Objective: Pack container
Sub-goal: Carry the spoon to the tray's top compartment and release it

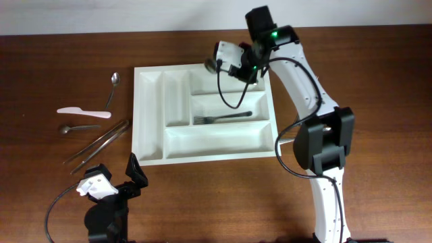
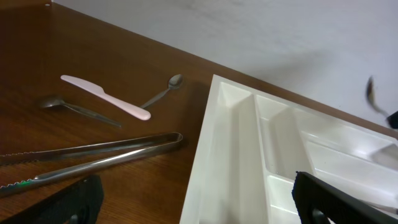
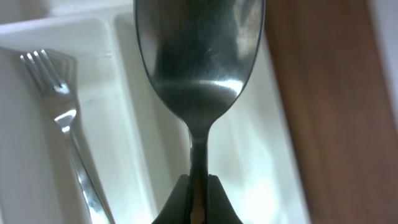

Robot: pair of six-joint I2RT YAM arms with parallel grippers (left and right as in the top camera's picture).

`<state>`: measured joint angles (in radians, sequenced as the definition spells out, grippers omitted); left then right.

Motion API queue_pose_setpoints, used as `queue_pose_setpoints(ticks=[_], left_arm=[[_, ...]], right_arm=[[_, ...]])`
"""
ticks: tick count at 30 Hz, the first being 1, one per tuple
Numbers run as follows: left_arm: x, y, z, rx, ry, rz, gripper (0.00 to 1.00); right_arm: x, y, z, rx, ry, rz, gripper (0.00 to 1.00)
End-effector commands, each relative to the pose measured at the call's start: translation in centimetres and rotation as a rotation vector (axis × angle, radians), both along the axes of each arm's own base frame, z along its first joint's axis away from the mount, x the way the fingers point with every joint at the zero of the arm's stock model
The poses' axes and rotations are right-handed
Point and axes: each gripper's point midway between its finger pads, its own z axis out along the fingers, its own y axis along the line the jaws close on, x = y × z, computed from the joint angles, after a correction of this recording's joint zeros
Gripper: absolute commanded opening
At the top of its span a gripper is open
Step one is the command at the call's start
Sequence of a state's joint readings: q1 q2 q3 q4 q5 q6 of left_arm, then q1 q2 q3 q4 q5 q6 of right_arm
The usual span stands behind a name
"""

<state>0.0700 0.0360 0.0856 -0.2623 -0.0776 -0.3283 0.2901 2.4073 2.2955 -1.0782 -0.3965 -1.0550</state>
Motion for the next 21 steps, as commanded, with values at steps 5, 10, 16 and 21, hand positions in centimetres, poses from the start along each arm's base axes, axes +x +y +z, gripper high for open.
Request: queue_pose_setpoints(ticks=[5, 10, 16, 21], left_arm=[[0.0, 0.0, 0.0, 0.017, -0.002, -0.009, 0.99], [0.0, 0.0, 0.0, 0.017, -0.002, -0.009, 0.99], [0.0, 0.0, 0.0, 0.017, -0.002, -0.009, 0.99], [0.0, 0.0, 0.0, 0.017, -0.002, -0.009, 0.99]], right_arm=[[-0.2, 1.7, -1.9, 0.060, 0.033, 0.027, 0.43], [1.2, 1.7, -1.0, 0.117, 0.049, -0.098, 0.61], [3.5, 0.5, 3.7, 0.208, 0.036, -0.272, 0.86], [7.8, -6.9, 8.7, 0.252, -0.010, -0.775, 0.94]])
